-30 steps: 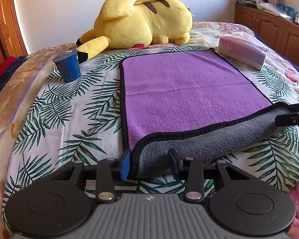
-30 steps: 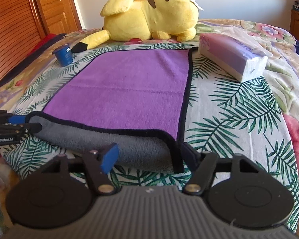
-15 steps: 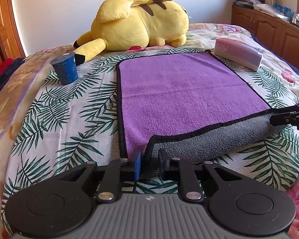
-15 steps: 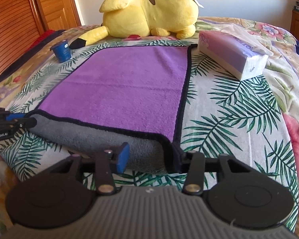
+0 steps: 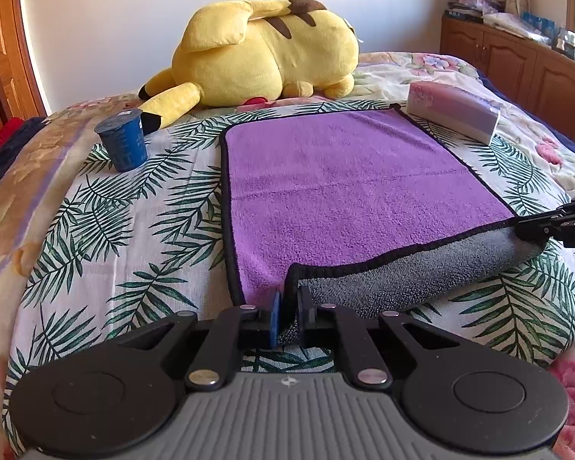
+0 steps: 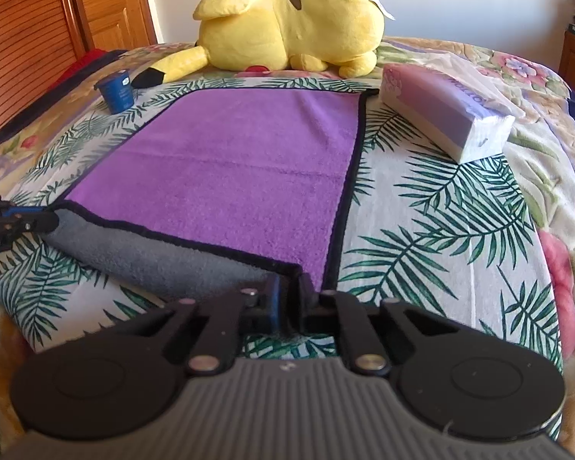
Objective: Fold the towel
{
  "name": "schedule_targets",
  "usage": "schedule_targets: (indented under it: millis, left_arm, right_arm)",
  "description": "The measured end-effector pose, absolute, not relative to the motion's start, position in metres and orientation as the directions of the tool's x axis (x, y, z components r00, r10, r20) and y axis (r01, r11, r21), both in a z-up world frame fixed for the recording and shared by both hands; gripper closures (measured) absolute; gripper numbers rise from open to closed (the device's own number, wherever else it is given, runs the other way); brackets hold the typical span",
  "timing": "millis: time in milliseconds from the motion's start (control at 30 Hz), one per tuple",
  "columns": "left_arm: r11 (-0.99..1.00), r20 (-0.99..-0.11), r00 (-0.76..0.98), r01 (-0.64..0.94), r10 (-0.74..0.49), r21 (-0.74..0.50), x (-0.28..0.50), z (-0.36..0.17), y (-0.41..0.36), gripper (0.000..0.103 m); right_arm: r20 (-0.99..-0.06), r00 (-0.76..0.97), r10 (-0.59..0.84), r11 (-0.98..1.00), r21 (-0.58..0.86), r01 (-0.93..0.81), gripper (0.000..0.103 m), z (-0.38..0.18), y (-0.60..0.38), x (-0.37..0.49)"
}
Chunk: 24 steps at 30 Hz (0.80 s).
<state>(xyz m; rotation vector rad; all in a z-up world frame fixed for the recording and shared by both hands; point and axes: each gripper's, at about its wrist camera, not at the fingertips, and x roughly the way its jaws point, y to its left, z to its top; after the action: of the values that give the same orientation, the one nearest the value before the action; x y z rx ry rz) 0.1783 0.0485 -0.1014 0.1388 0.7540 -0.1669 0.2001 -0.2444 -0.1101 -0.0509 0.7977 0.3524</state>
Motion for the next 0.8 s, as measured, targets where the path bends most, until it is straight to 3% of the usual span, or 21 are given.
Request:
schedule_targets:
  millis: [133, 800]
  left_arm:
    - [0.976, -0.686, 0.720, 0.206, -0.104, 0.069, 0.178, -0.100, 0.048, 0.103]
    - [0.973, -0.631, 0.762, 0.227, -0.148, 0.046, 0.173, -0.078, 0.046, 0.103]
  right_arm:
    - [-0.708, 0.645, 0.289, 0.939, 0.079, -0.334, 0.098, -0.110, -0.245, 0.200]
    - [-0.644, 0.690, 0.330, 0.932, 0.106, -0.346, 0.099, -0.096, -0.249, 0.198]
